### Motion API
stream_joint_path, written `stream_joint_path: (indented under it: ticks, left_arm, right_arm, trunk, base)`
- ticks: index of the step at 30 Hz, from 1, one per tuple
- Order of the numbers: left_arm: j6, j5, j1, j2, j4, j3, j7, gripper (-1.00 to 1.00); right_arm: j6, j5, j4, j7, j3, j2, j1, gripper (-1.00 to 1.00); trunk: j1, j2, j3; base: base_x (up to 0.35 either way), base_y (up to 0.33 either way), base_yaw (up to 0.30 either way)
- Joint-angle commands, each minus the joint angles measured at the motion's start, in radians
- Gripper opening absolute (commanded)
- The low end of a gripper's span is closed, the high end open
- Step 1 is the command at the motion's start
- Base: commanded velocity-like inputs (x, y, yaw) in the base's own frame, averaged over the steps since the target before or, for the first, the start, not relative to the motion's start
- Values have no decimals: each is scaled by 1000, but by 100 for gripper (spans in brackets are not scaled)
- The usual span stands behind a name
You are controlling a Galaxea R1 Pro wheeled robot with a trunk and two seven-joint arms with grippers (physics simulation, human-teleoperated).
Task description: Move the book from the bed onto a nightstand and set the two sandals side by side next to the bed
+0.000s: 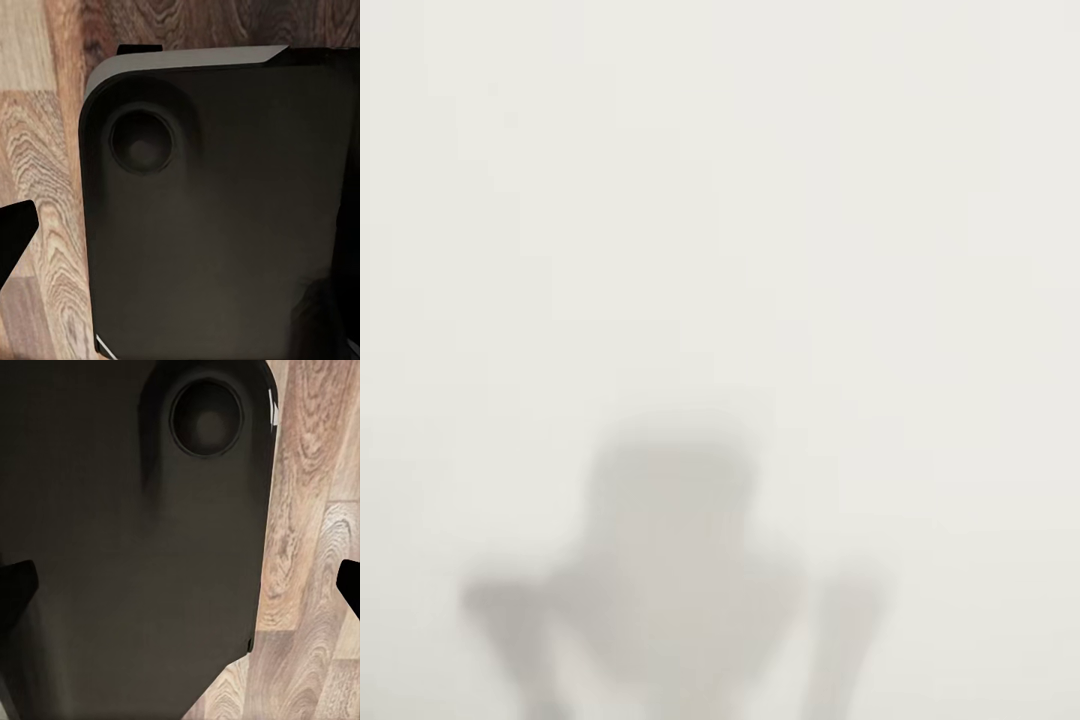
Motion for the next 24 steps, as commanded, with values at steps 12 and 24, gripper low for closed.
stream_joint_path:
  ticks: [12, 24]
  left_arm:
    - [-2, 1, 0, 0, -1, 0, -1, 100]
    - [-2, 1, 0, 0, -1, 0, -1, 100]
  right_arm:
    - [3, -1, 0, -1, 0, 0, 0, 100]
    - [11, -1, 0, -4, -1, 0, 0, 100]
  trunk:
    - [0, 0, -1]
    - [0, 0, -1]
  base:
    - [0, 0, -64]
    - [0, 0, -280]
